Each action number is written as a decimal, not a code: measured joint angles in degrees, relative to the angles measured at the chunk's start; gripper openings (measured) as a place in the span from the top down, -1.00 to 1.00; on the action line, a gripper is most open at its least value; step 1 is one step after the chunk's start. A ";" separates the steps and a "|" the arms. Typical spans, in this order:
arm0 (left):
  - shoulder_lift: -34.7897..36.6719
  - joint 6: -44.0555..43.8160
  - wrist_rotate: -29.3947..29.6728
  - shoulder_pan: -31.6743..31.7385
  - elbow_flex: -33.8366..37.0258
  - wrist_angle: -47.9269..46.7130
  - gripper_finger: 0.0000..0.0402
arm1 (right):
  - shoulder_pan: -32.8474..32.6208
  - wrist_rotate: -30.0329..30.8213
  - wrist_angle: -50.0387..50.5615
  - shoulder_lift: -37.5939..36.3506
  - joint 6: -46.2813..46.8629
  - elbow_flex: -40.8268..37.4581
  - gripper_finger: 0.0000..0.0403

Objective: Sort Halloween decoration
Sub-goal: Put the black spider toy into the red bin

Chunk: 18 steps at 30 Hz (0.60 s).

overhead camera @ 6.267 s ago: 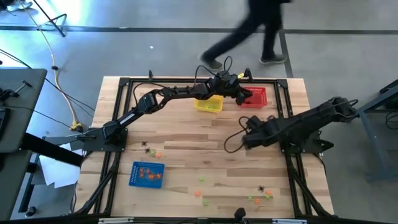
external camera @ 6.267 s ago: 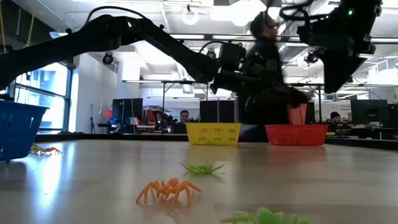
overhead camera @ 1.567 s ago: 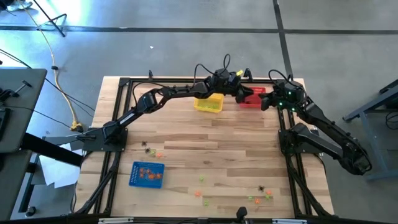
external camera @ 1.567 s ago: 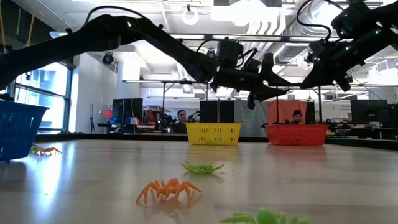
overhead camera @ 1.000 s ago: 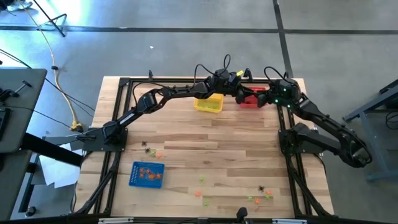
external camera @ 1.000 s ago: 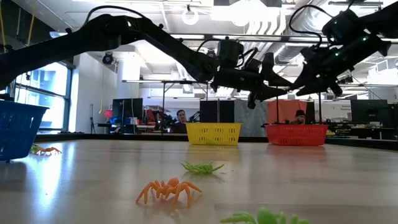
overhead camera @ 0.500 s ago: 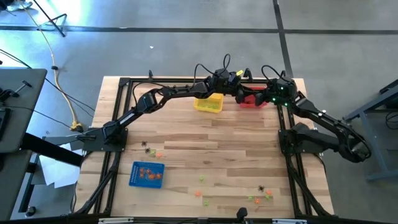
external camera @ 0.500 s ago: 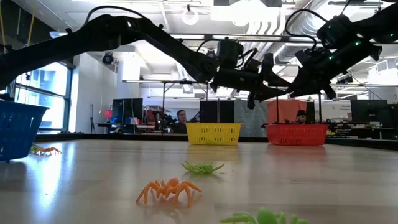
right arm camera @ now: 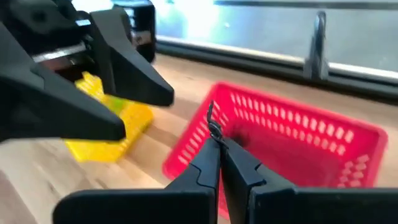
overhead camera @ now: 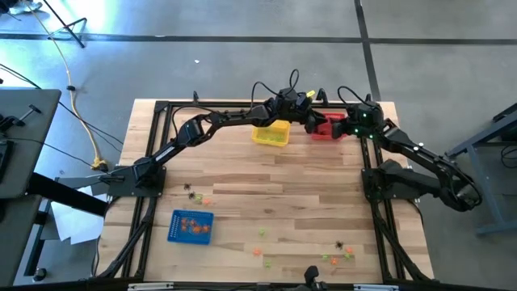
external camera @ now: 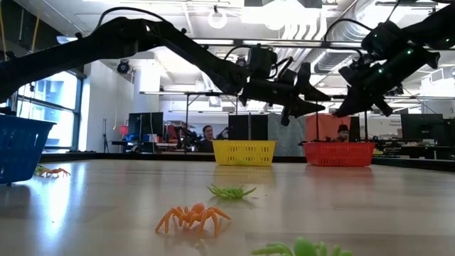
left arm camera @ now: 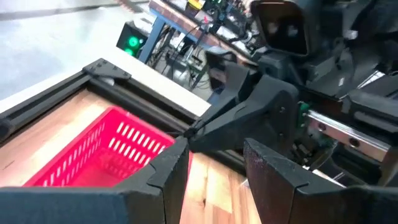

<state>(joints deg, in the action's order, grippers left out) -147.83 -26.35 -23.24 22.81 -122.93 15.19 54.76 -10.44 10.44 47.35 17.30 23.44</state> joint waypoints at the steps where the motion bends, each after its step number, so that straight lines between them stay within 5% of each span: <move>1: 0.00 -0.01 -0.03 0.06 0.00 -0.49 0.29 | 0.00 0.65 1.02 0.00 -0.31 0.00 0.99; 18: 0.00 -0.46 -1.97 -0.01 0.00 -0.40 0.29 | -0.02 2.13 7.08 0.00 -1.58 0.00 1.00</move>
<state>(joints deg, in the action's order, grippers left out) -147.83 -26.81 -25.21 22.81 -122.93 14.79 54.74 -8.31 17.52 47.35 15.72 23.44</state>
